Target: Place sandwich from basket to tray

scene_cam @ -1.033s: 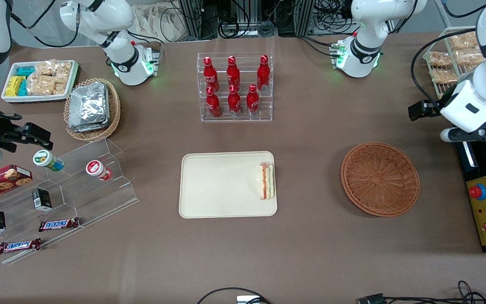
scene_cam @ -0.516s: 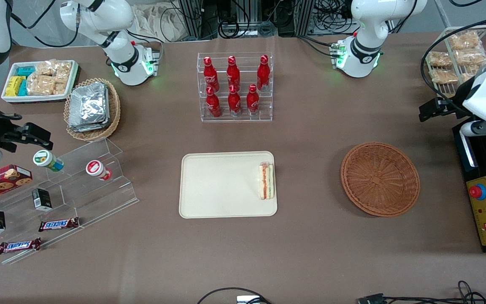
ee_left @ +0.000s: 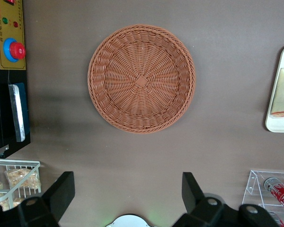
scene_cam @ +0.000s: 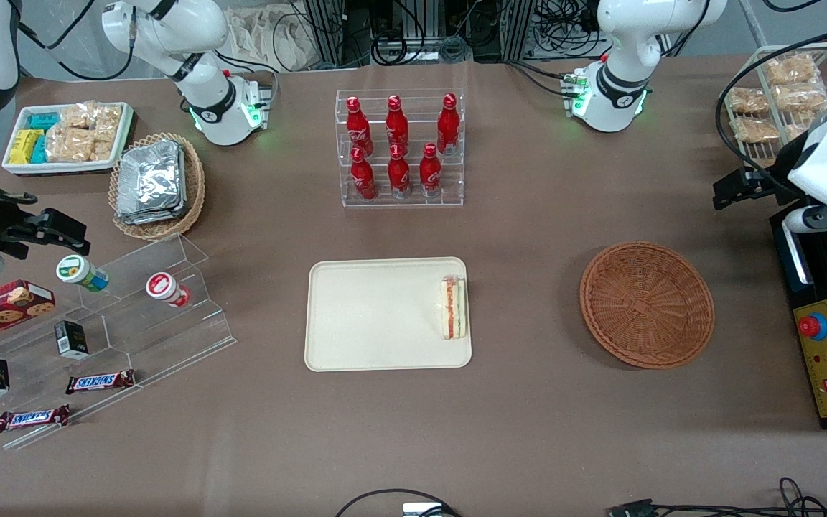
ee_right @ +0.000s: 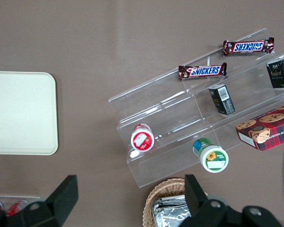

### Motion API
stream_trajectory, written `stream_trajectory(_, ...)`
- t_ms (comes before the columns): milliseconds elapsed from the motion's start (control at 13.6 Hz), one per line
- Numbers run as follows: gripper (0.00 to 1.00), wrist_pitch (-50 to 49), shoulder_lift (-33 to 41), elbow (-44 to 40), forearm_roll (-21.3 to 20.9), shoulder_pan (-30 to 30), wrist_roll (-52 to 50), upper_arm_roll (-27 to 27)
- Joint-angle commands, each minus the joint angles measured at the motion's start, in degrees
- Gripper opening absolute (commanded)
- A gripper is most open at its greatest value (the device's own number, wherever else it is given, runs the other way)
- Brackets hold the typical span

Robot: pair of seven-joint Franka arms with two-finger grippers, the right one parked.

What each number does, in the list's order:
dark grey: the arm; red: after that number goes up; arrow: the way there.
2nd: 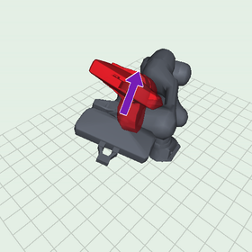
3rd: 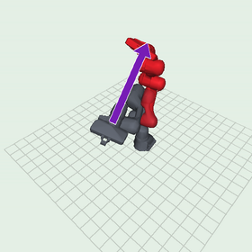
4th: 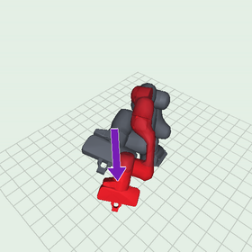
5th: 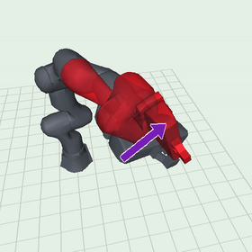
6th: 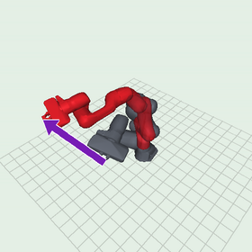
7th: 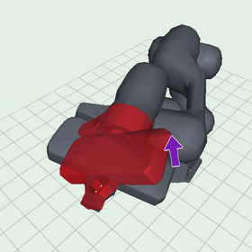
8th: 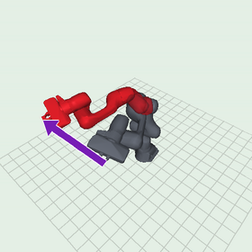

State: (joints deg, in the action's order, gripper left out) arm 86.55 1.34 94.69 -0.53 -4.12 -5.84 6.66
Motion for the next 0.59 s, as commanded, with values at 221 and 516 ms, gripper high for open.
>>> stream_trajectory(221, 1.00, 0.11, -0.64, -0.91, 0.35, 0.34, 0.22, -0.60)
stream_trajectory(516, 1.00, 0.11, -0.64, -1.00, 0.44, 0.17, 0.22, -0.60)
